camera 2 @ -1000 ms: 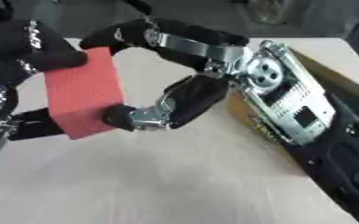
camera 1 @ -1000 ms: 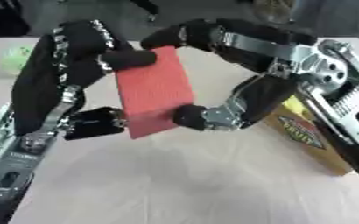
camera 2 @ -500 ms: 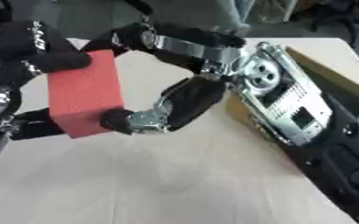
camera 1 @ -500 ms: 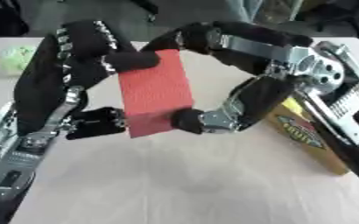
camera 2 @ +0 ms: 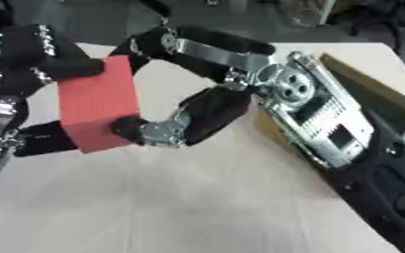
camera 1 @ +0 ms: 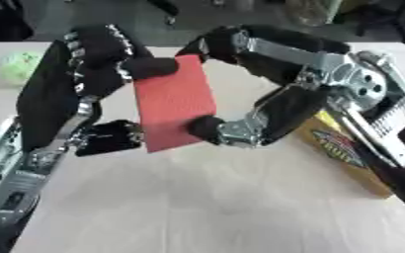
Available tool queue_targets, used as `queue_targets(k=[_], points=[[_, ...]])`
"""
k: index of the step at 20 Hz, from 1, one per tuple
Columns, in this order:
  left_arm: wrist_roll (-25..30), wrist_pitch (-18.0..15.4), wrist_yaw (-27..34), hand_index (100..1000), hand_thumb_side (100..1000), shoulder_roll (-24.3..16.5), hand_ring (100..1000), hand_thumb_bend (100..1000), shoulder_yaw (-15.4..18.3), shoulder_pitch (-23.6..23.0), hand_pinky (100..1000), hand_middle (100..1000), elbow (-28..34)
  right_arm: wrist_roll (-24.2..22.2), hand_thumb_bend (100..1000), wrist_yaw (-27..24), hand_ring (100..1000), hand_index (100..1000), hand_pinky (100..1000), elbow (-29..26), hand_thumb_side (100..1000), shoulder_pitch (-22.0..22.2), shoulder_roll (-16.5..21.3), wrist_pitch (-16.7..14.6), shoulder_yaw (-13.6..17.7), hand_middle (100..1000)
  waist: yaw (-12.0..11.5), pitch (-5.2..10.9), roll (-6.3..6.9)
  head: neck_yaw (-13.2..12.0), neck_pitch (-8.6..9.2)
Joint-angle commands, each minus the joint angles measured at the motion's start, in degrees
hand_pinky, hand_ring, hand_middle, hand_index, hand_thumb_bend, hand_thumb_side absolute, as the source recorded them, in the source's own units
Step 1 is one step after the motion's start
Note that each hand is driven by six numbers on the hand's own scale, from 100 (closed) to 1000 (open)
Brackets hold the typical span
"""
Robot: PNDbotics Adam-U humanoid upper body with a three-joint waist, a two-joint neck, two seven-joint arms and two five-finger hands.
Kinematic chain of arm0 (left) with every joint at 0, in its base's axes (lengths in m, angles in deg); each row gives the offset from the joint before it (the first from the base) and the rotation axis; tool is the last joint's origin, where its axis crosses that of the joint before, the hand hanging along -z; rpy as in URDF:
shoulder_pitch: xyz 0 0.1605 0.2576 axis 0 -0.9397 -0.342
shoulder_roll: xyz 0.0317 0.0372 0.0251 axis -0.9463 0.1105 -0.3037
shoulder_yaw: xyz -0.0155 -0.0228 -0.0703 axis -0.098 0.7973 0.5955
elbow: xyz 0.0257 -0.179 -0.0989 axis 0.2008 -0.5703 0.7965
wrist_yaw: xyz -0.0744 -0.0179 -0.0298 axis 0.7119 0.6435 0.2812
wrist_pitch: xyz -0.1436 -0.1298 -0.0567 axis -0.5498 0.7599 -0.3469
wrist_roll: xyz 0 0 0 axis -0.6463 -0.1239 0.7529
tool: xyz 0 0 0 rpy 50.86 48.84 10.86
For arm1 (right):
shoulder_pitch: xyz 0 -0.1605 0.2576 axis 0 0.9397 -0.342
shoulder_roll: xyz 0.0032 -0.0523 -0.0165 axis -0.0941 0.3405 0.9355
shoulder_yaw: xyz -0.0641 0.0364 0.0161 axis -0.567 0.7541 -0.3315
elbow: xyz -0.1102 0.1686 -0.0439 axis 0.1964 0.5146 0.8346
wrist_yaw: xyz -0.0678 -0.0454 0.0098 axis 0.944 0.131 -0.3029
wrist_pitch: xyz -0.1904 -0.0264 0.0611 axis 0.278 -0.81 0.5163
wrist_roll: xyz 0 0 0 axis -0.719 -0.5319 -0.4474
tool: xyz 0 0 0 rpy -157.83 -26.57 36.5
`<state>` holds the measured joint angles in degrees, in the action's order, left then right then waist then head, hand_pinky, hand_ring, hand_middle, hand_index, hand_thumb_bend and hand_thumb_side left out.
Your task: Pick up the objects with one hand, pass them to the other hand, and then place them into the box on the other side of the table.
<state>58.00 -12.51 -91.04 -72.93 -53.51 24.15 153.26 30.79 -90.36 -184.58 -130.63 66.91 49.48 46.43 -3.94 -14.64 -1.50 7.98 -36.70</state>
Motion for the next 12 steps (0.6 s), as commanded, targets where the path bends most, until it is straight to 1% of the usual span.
queue_targets(k=[1,3,4,8,12], points=[[0.21,0.37,-1.27,579,100,-0.18,510,551,0.03,0.56,492,501,0.50,0.41,100,-1.34,759,702,1000,-0.37,396,-0.71,0.80,1.40,0.89,554,0.09,0.78,0.05,0.21,-0.41],[0.50,0.74,-2.04,598,100,-0.15,526,651,0.10,0.52,512,517,0.37,0.30,100,-2.03,750,688,1000,-0.37,399,-0.71,0.79,1.72,0.87,538,0.08,0.77,0.07,0.25,-0.44],[0.65,0.98,-2.46,604,100,-0.13,530,682,0.16,0.50,518,521,0.32,0.22,100,-2.33,747,682,1000,-0.37,399,-0.70,0.79,1.82,0.88,532,0.08,0.77,0.07,0.26,-0.46],[0.78,1.97,-3.93,615,100,0.01,538,726,0.32,0.39,524,529,0.24,-0.06,100,-3.21,731,656,1000,-0.37,391,-0.62,0.79,2.11,0.97,506,0.07,0.74,0.07,0.26,-0.47],[0.55,2.81,-4.95,637,100,0.07,554,748,0.39,0.25,541,546,0.20,-0.27,100,-3.67,722,644,999,-0.37,386,-0.52,0.83,2.26,1.05,494,0.10,0.72,0.05,0.25,-0.47]])
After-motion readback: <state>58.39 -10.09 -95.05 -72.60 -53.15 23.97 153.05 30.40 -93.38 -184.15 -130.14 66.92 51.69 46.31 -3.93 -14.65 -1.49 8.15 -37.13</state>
